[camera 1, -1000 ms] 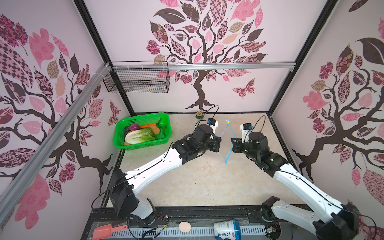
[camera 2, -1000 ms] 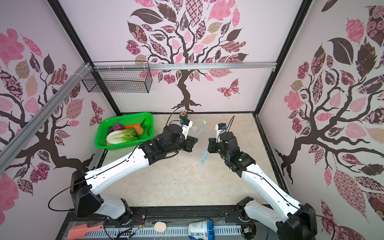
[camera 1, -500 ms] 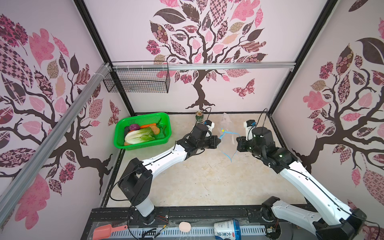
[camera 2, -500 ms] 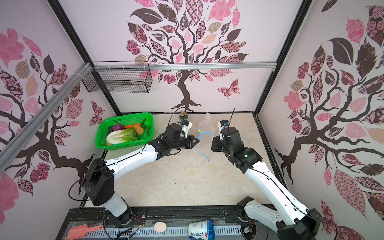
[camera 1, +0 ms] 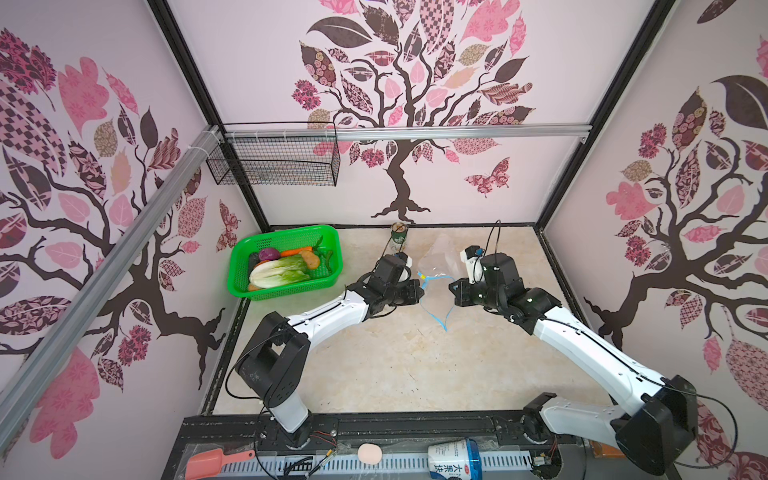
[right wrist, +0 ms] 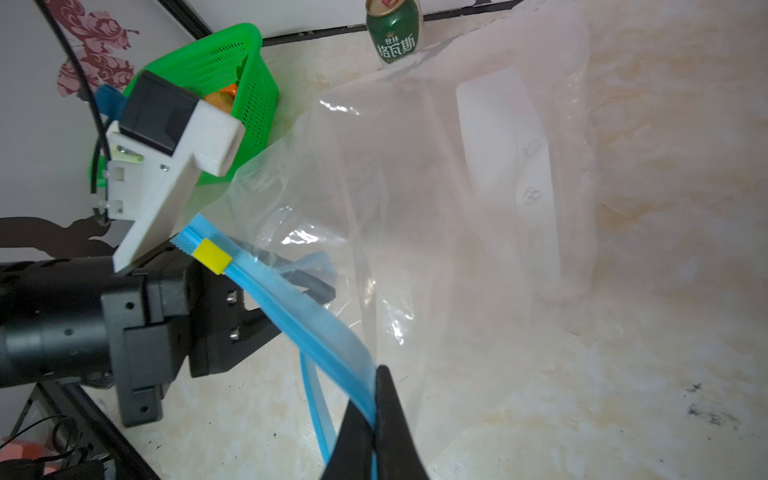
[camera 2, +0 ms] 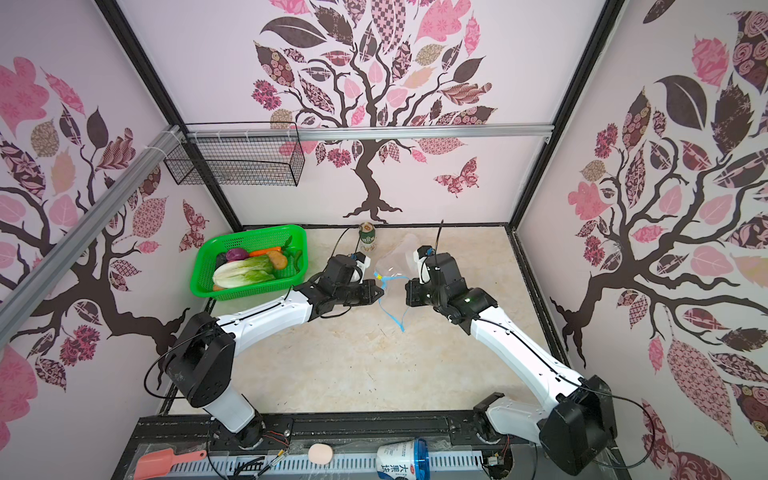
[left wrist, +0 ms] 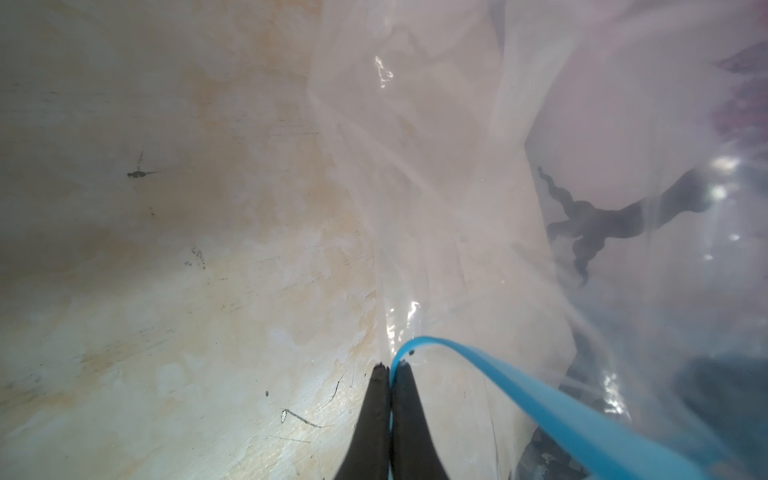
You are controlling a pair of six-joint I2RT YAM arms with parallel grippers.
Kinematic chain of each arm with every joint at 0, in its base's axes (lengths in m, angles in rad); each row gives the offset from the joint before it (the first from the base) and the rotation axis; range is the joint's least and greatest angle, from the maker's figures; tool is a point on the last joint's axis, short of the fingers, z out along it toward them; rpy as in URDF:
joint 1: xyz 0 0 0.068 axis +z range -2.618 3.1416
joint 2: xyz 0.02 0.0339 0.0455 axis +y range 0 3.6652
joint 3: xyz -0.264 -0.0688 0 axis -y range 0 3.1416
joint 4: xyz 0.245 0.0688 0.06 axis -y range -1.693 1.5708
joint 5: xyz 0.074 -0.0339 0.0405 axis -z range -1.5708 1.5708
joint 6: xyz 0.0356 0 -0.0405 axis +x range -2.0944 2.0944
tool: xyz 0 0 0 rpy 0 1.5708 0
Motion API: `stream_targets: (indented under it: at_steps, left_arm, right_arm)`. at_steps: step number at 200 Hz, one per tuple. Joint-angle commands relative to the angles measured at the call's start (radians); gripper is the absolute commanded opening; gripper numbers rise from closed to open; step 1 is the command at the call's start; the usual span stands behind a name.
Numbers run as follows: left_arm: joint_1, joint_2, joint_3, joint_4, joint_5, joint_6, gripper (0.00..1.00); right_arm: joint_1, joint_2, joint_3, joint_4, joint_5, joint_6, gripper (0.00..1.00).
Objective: Place the food in the zip-top bag and seal the zipper
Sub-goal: 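Lift the bag and pull the zipper edges apart with both grippers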
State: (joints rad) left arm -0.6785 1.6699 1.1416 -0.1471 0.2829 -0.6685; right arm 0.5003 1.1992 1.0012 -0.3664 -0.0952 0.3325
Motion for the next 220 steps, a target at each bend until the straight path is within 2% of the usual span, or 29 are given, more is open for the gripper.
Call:
stream_targets:
  at_steps: [1,22,50,72,89,106,139,162,195,214,220]
  left_arm:
    - [-0.013,-0.009,0.074,0.001,0.038,0.04,0.0]
    - [-0.05,0.049,0.192,-0.01,0.073,0.062,0.0]
    - [-0.106,0.137,0.358,0.006,0.137,0.013,0.0]
    - [-0.151,0.177,0.452,0.006,0.151,0.013,0.0]
    - [-0.158,0.2,0.47,0.028,0.19,-0.023,0.0]
    - [-0.158,0.223,0.445,0.056,0.22,-0.06,0.0]
    - [-0.147,0.214,0.319,0.068,0.186,-0.075,0.0]
    - [-0.096,0.192,0.198,0.051,0.144,-0.086,0.0]
    - [-0.017,0.111,-0.01,0.017,0.101,-0.074,0.0]
    - [-0.007,0.057,-0.058,-0.052,0.044,-0.026,0.0]
    - [-0.006,0.042,-0.061,-0.08,0.03,-0.011,0.05]
  right_arm:
    - [0.001,-0.024,0.031,-0.051,0.197,-0.037,0.0]
    - [0.001,-0.095,0.068,-0.105,0.371,-0.085,0.0]
    - [0.001,-0.211,0.098,-0.144,0.546,-0.125,0.0]
    - [0.001,-0.273,0.131,-0.18,0.616,-0.149,0.0]
    - [0.001,-0.297,0.143,-0.202,0.619,-0.146,0.0]
    - [0.001,-0.302,0.128,-0.191,0.565,-0.134,0.0]
    - [0.002,-0.227,0.038,-0.116,0.307,-0.081,0.0]
    - [0.001,-0.139,-0.054,-0.012,0.125,-0.011,0.0]
    - [-0.003,-0.032,-0.164,0.161,-0.007,0.081,0.0]
    - [-0.011,0.027,-0.184,0.227,-0.065,0.108,0.0]
    - [-0.014,0.045,-0.181,0.24,-0.081,0.112,0.0]
